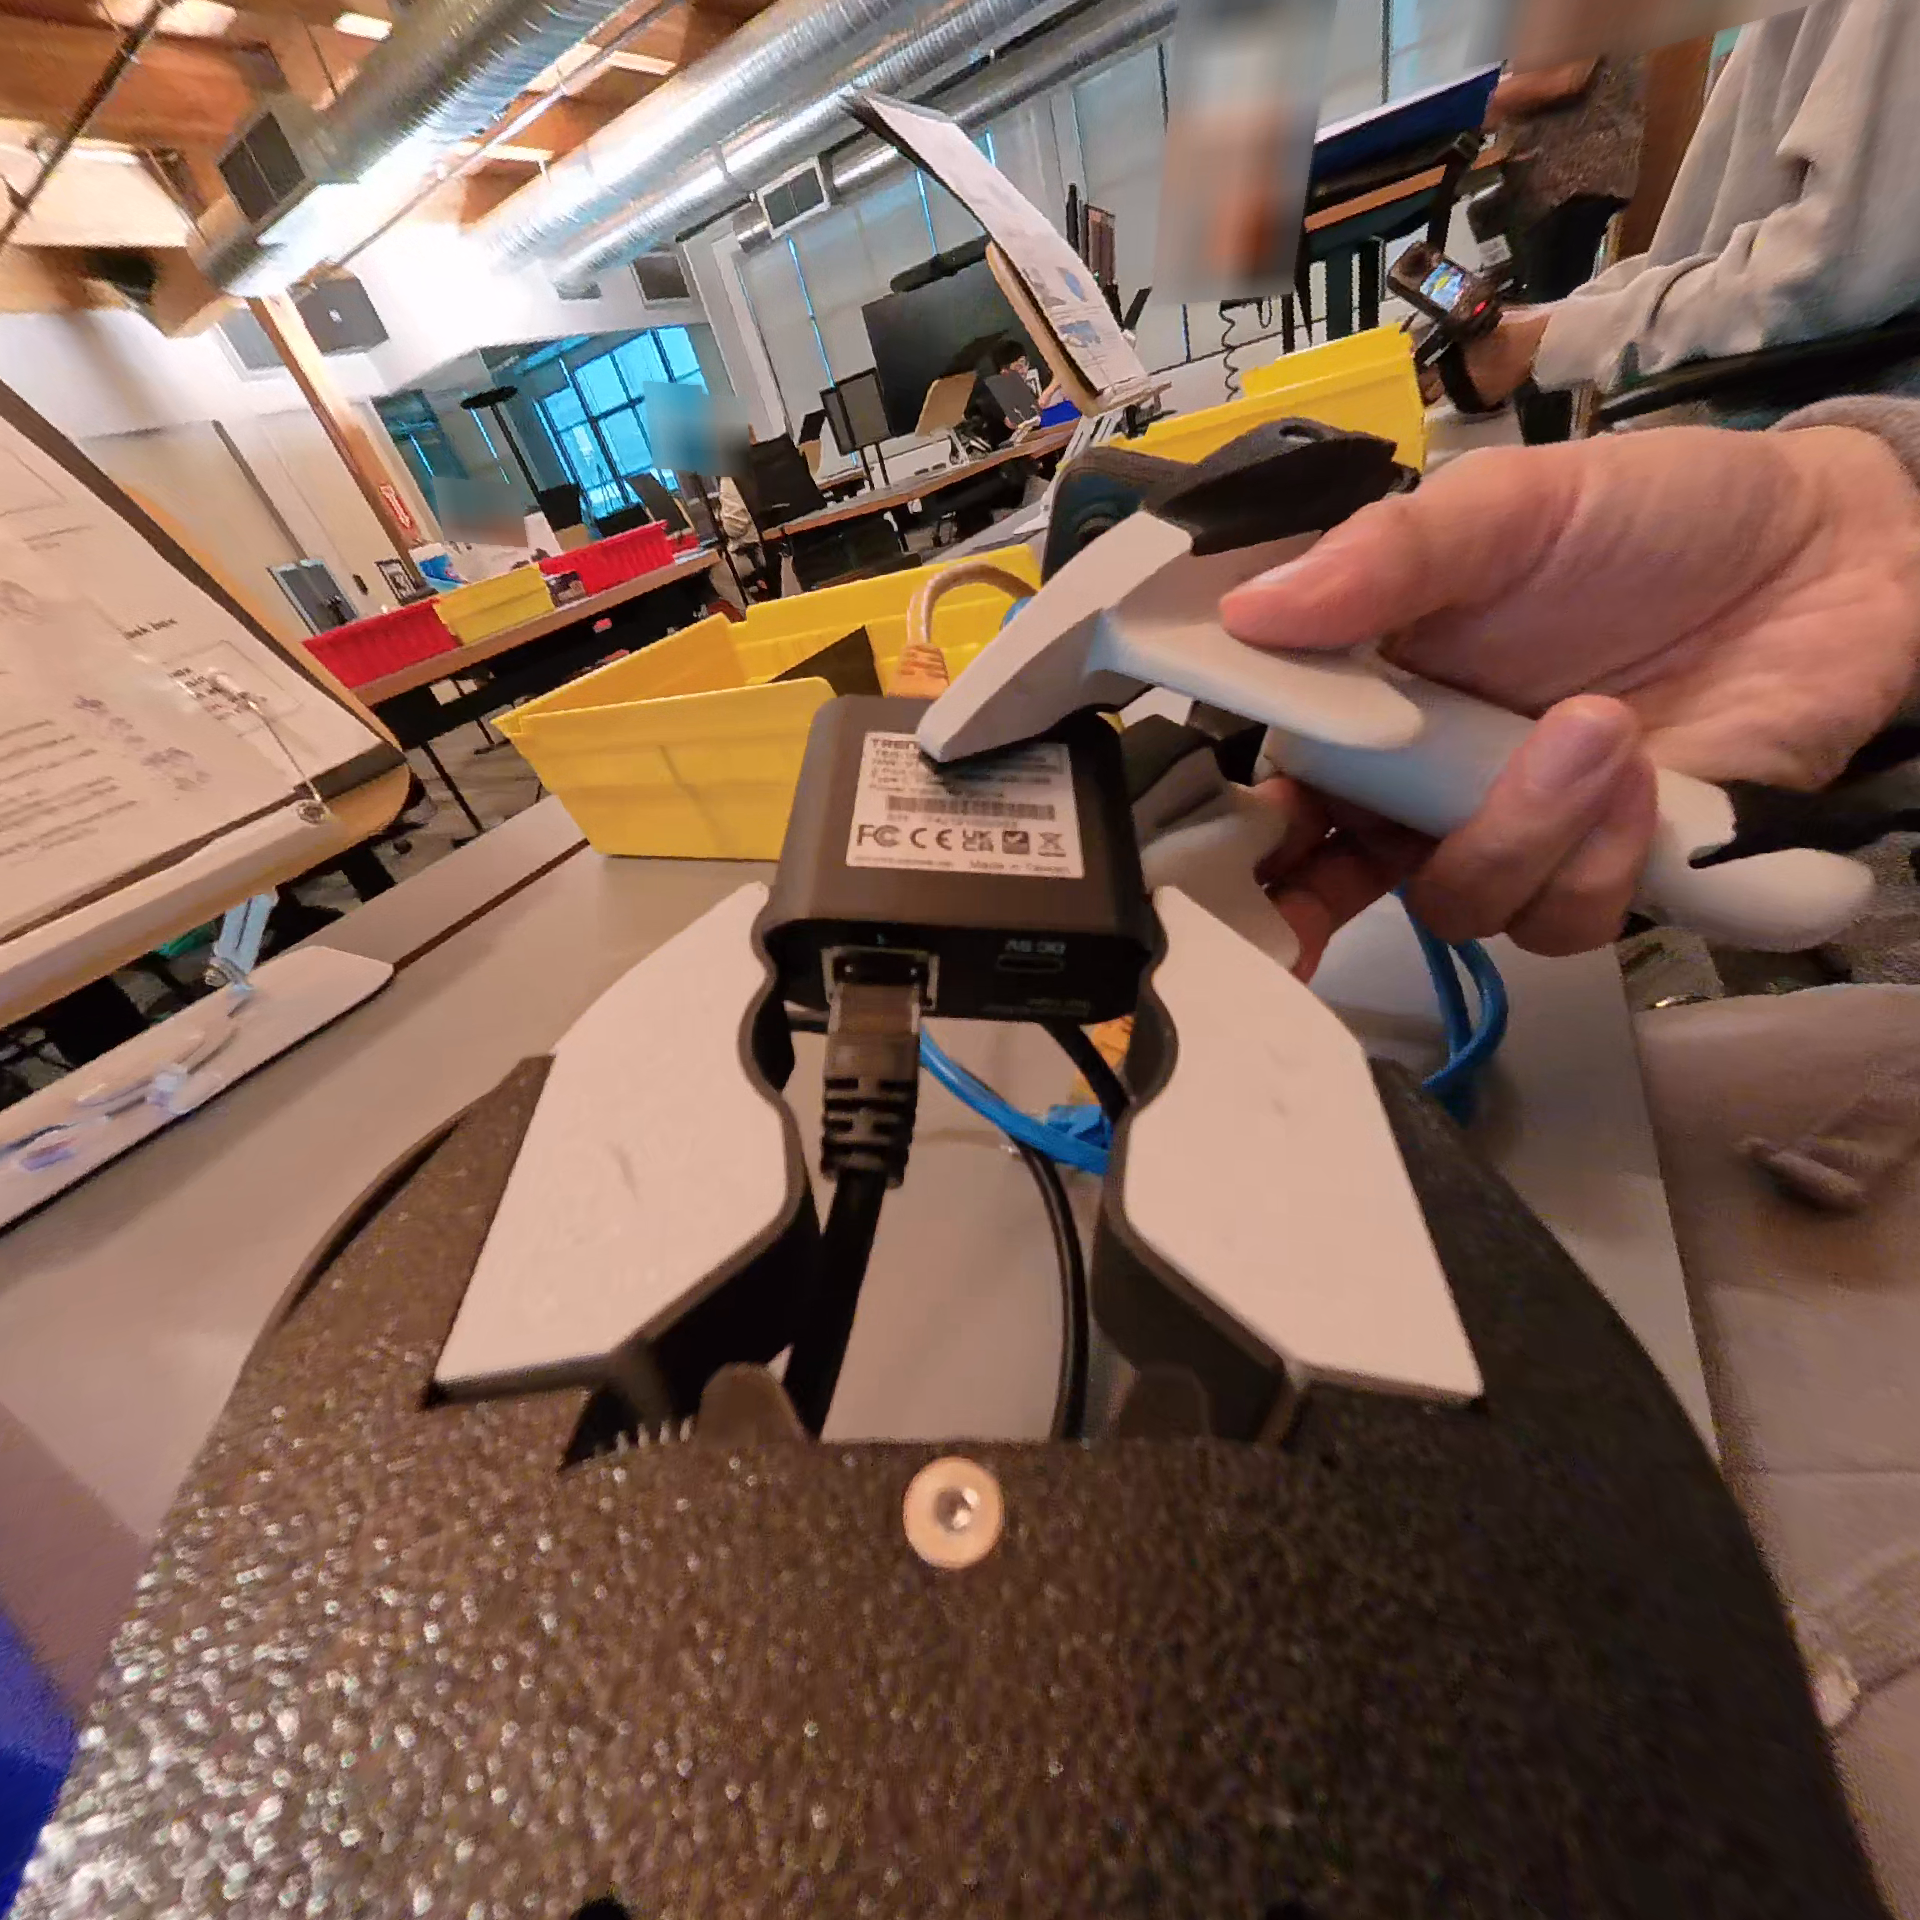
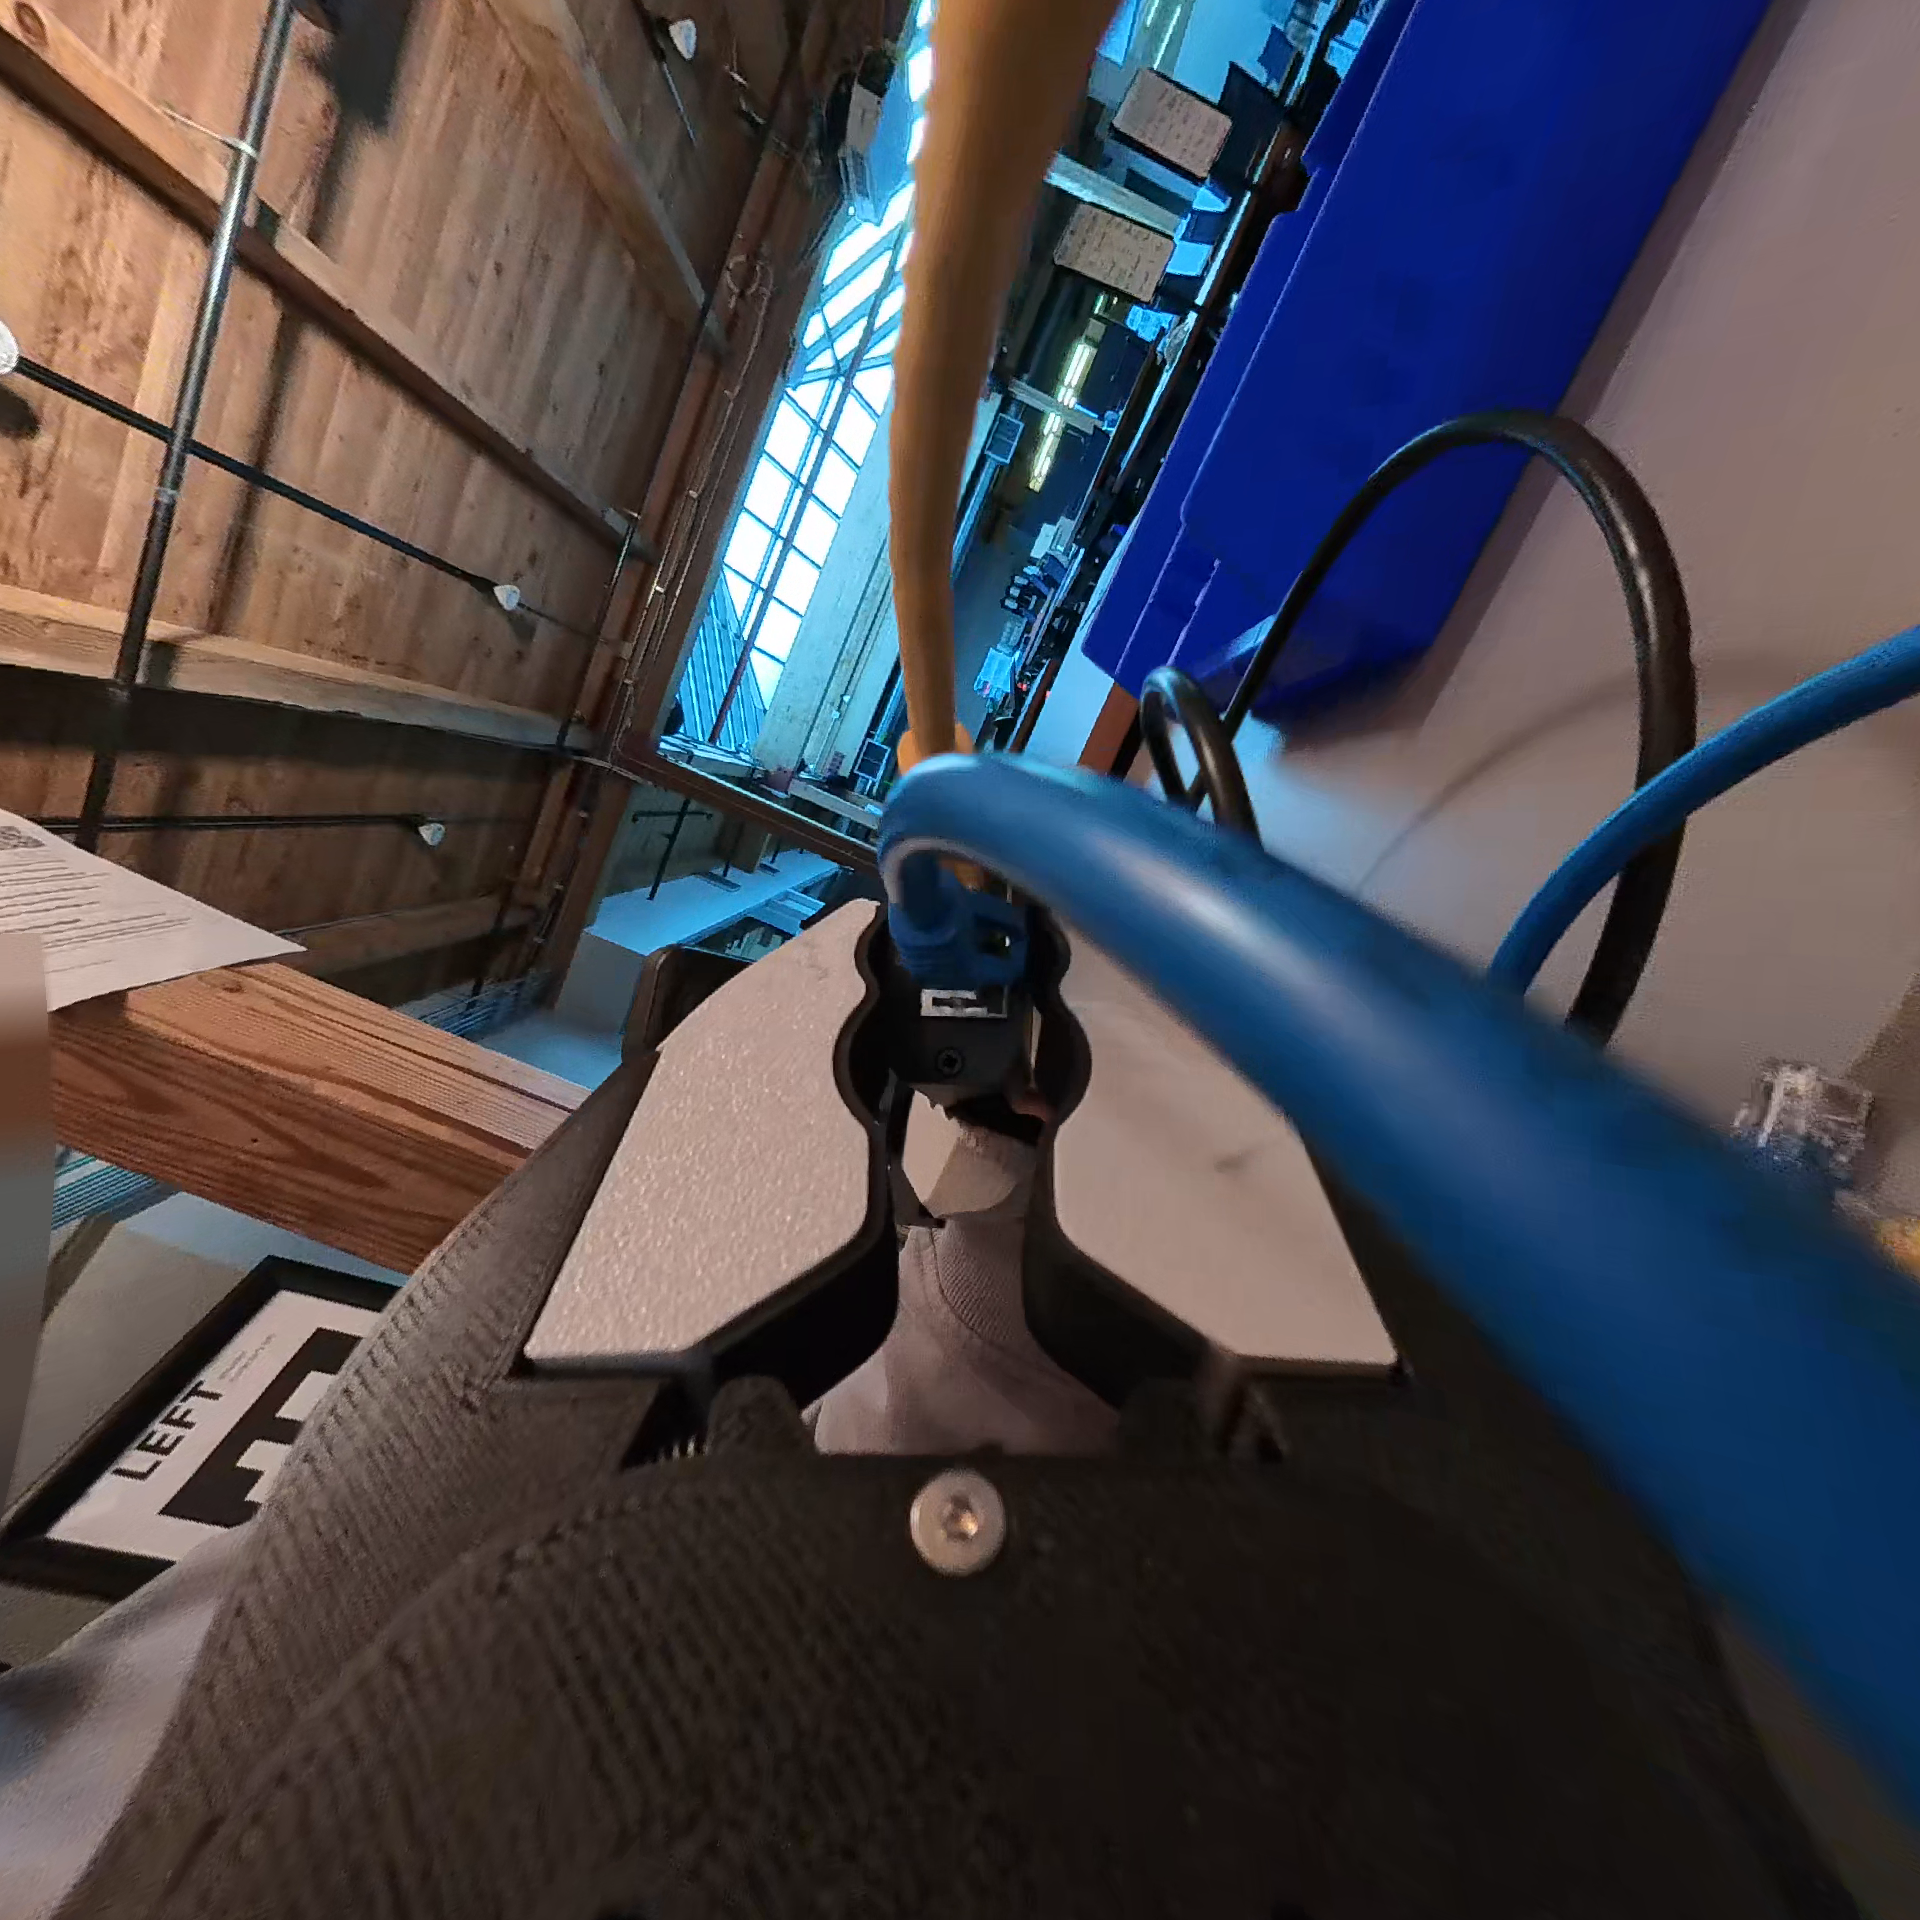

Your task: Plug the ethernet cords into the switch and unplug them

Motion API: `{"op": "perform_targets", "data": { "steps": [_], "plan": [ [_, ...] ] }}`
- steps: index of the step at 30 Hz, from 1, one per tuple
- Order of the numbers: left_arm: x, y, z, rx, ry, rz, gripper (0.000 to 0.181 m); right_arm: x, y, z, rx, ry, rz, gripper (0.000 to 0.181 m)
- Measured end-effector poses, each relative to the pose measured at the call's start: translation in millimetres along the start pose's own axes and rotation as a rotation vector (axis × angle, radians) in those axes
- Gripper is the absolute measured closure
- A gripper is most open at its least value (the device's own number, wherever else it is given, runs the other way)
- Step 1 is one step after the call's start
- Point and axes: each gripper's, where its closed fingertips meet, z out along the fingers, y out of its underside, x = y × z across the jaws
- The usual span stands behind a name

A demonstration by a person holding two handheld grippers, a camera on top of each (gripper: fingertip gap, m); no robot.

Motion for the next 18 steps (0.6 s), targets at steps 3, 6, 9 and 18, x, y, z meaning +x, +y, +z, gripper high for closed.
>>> {"op": "perform_targets", "data": {
  "steps": [3, 6, 9, 18],
  "plan": [
    [-0.4, 3.5, 3.0, -0.027, -0.008, -0.021, 0.12, 3.6, -3.1, -1.6, 0.015, -0.003, 0.014, 0.156],
    [-6.7, 6.1, 6.2, -0.052, -0.056, -0.087, 0.12, 5.2, -7.0, -5.0, 0.03, -0.033, 0.056, 0.153],
    [-19.6, 5.9, -0.1, -0.029, -0.083, -0.182, 0.12, 9.9, -10.0, -13.3, 0.039, -0.004, 0.018, 0.148],
    [-26.6, 10.1, -5.8, -0.052, -0.107, -0.144, 0.12, 11.6, -17.2, -8.6, 0.109, 0.006, 0.004, 0.153]
  ]
}}
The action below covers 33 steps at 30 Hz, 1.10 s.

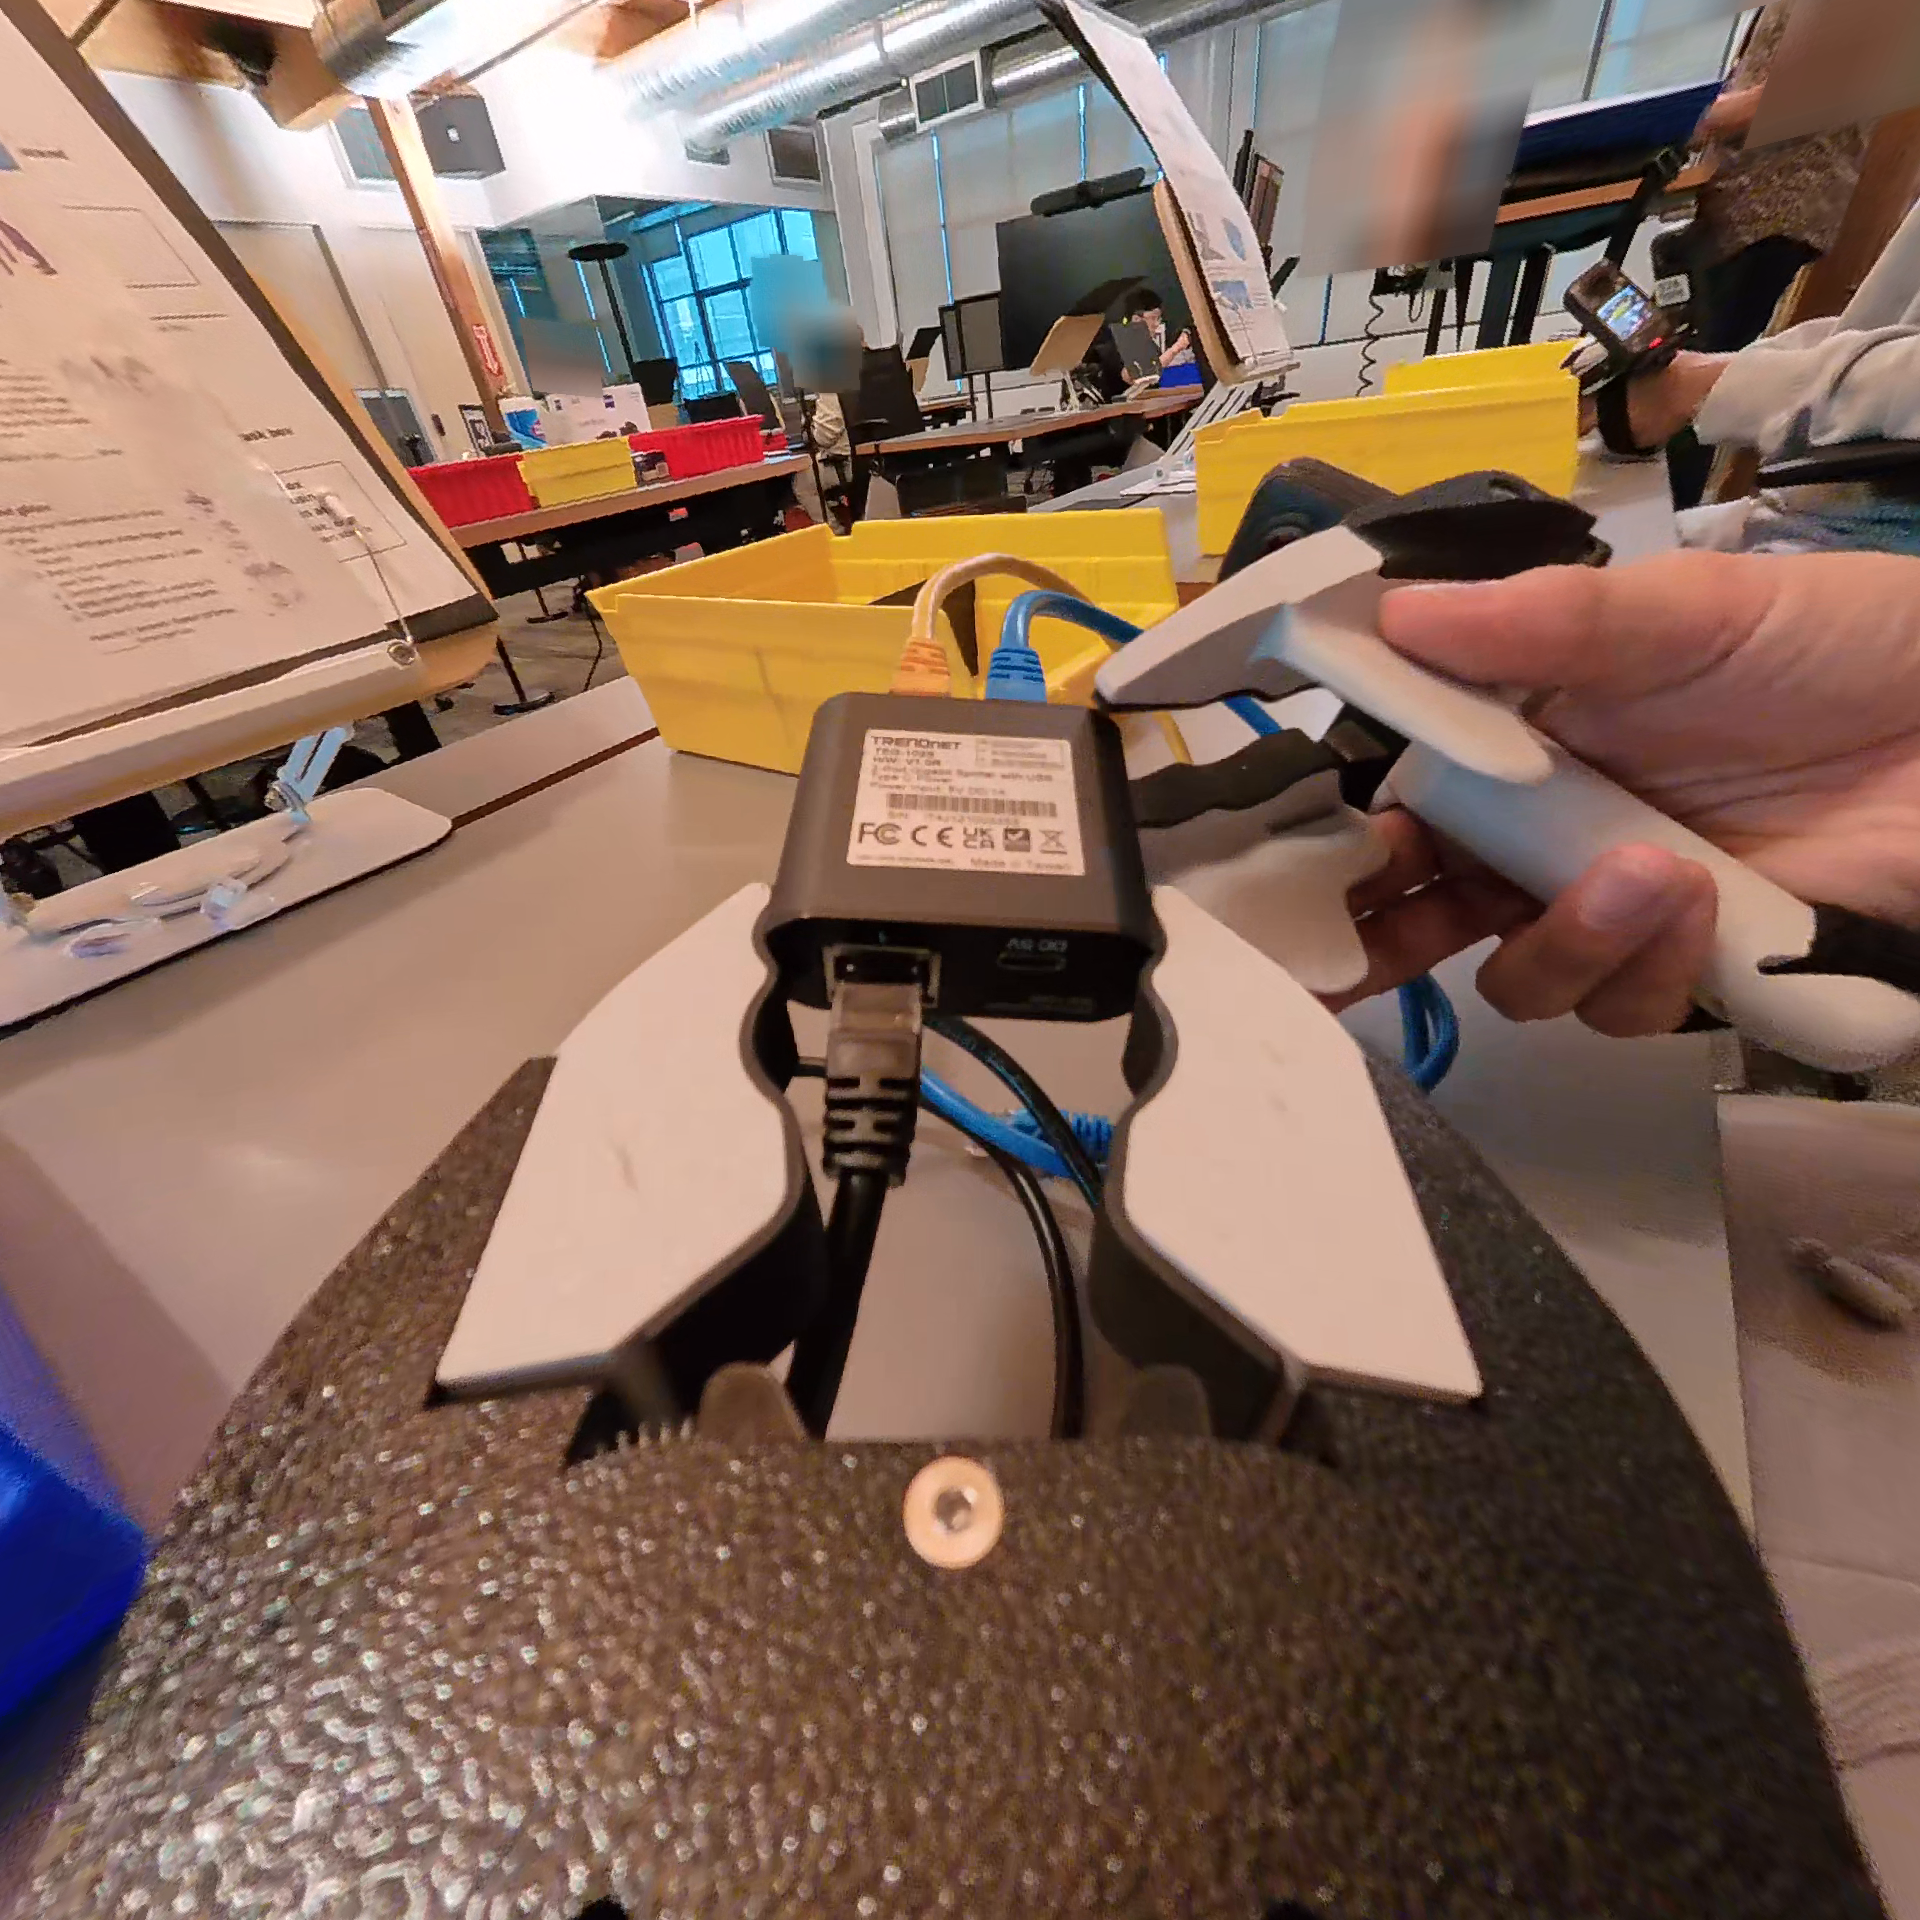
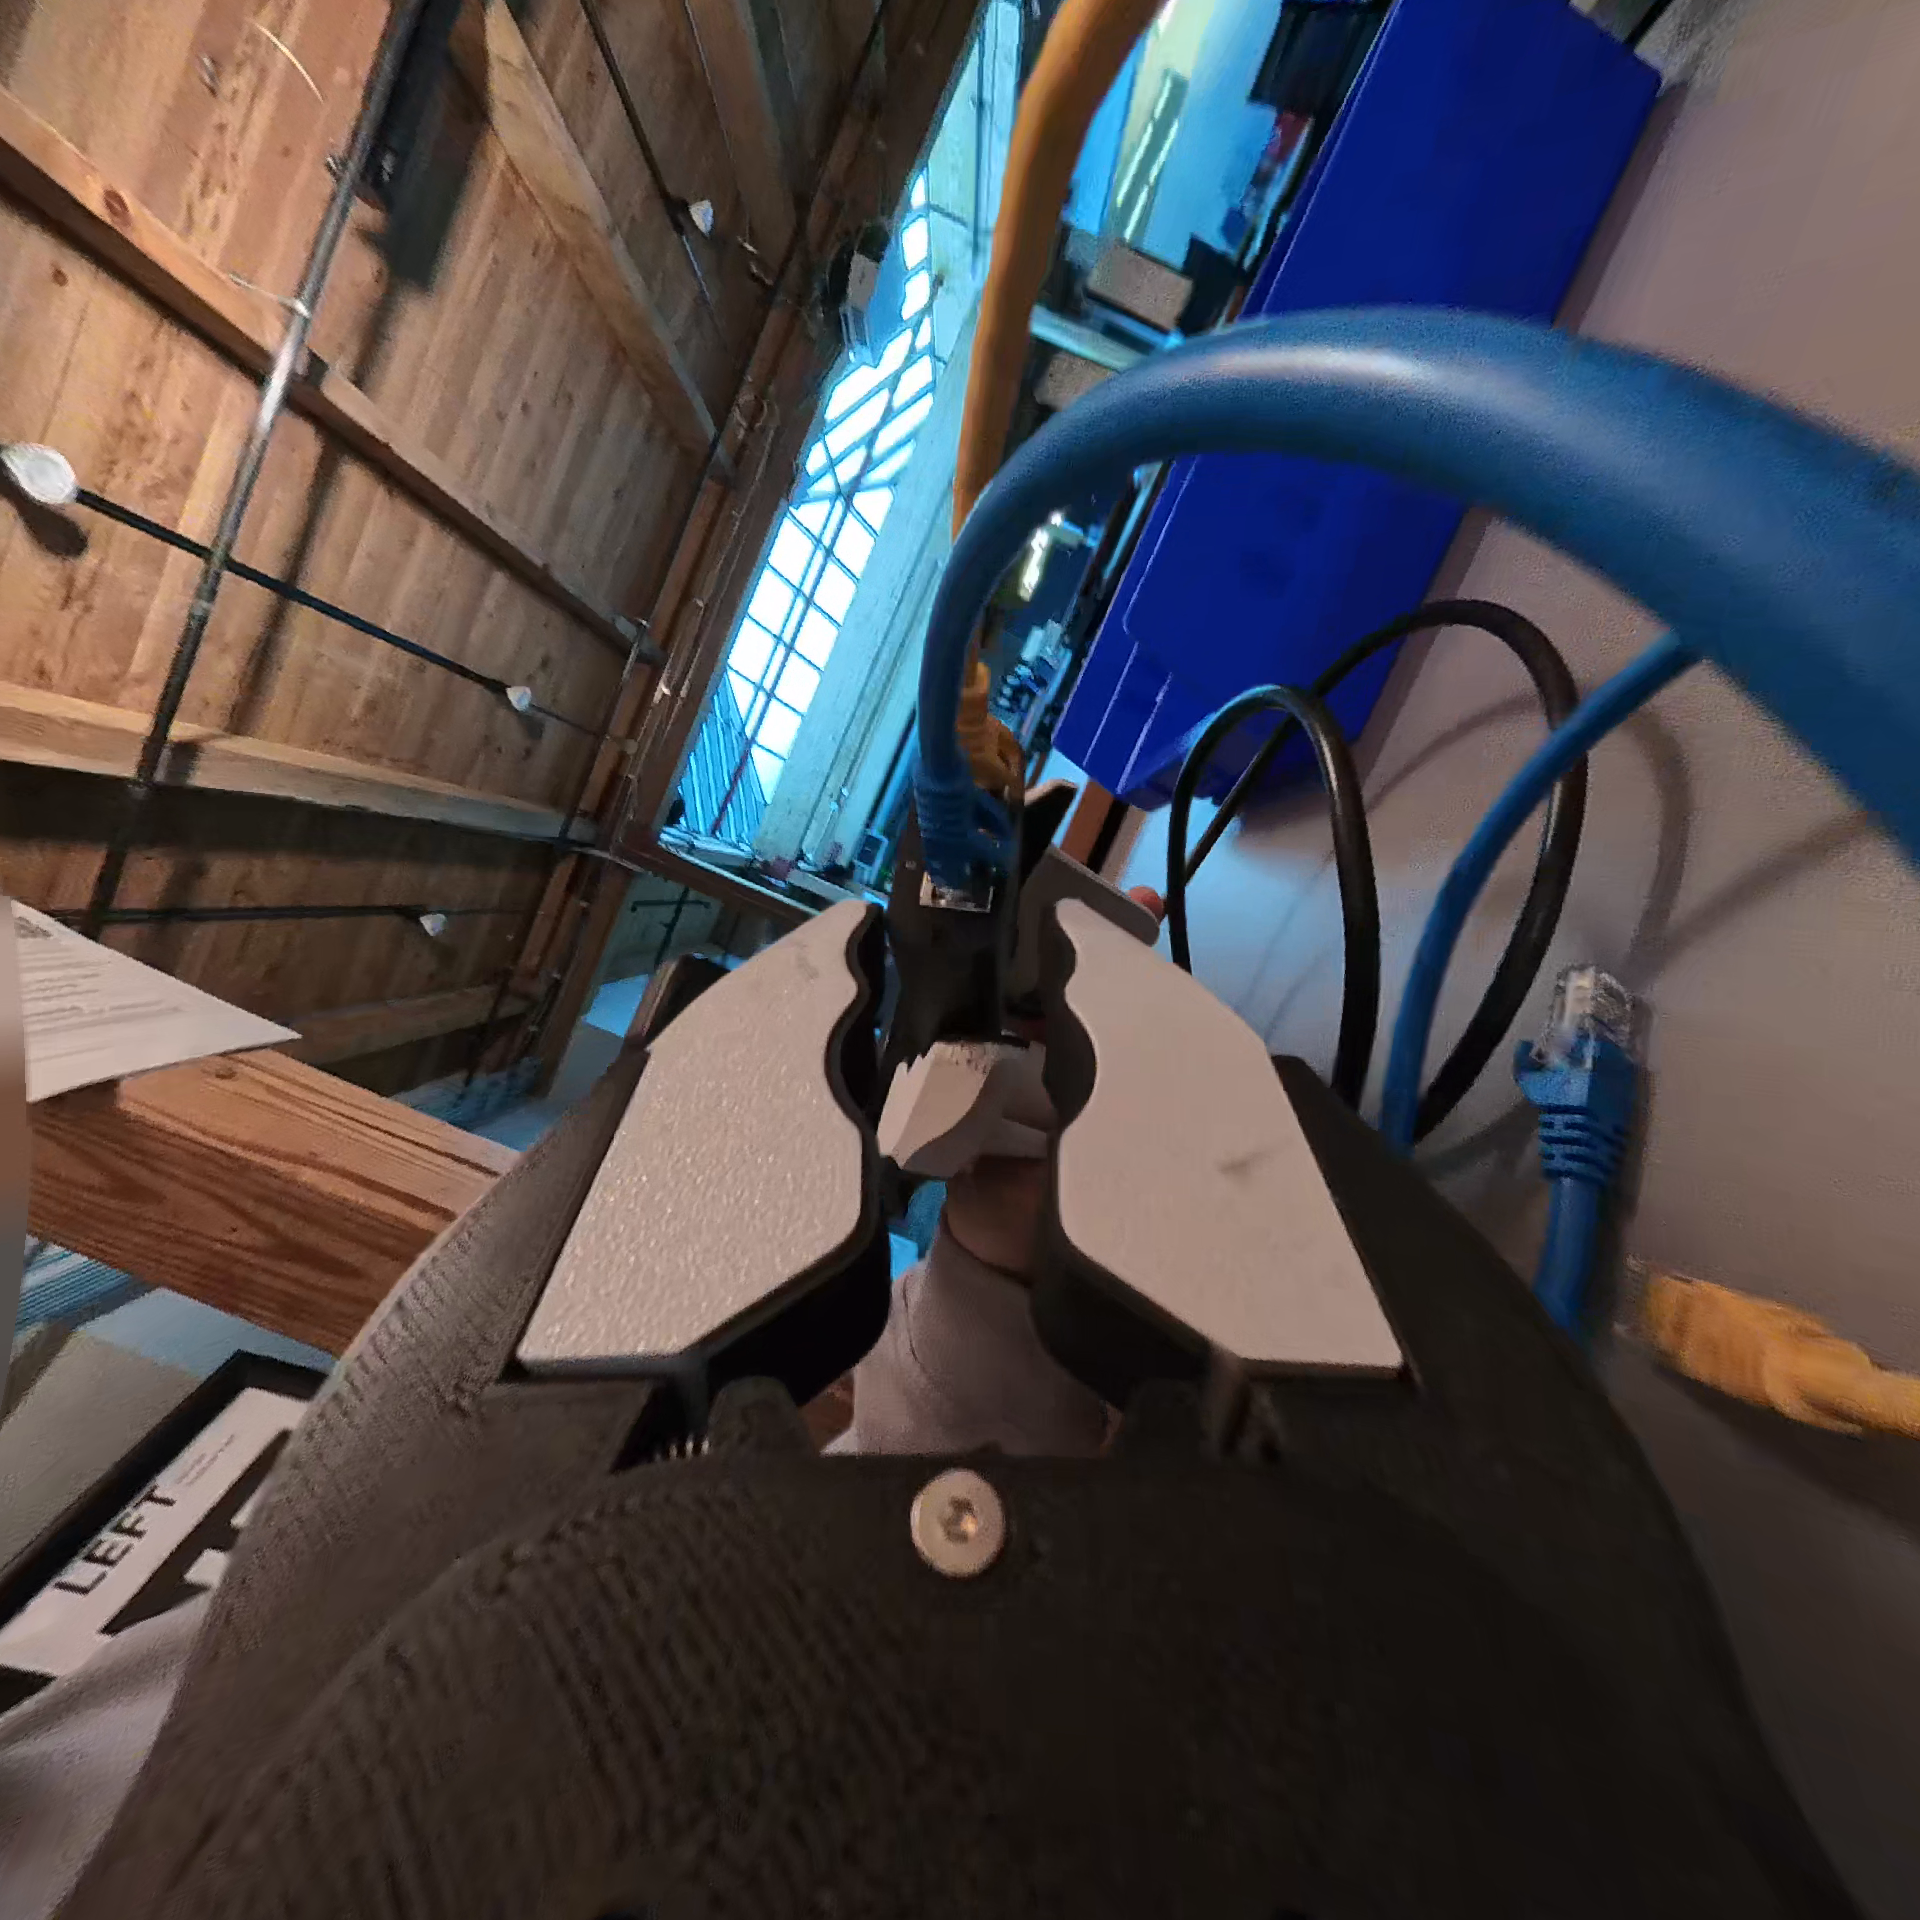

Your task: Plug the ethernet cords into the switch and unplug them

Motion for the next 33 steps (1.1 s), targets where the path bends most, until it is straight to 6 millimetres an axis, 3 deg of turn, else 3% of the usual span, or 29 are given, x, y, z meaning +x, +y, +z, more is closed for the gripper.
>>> {"op": "perform_targets", "data": {
  "steps": [19, 33],
  "plan": [
    [3.0, 3.0, 6.5, -0.033, -0.034, 0.04, 0.12, 6.3, -15.8, -3.7, 0.22, 0.016, 0.055, 0.167],
    [4.3, 5.0, 8.9, -0.047, -0.044, 0.06, 0.12, 7.5, -12.4, -2.7, 0.212, -0.001, 0.013, 0.167]
  ]
}}
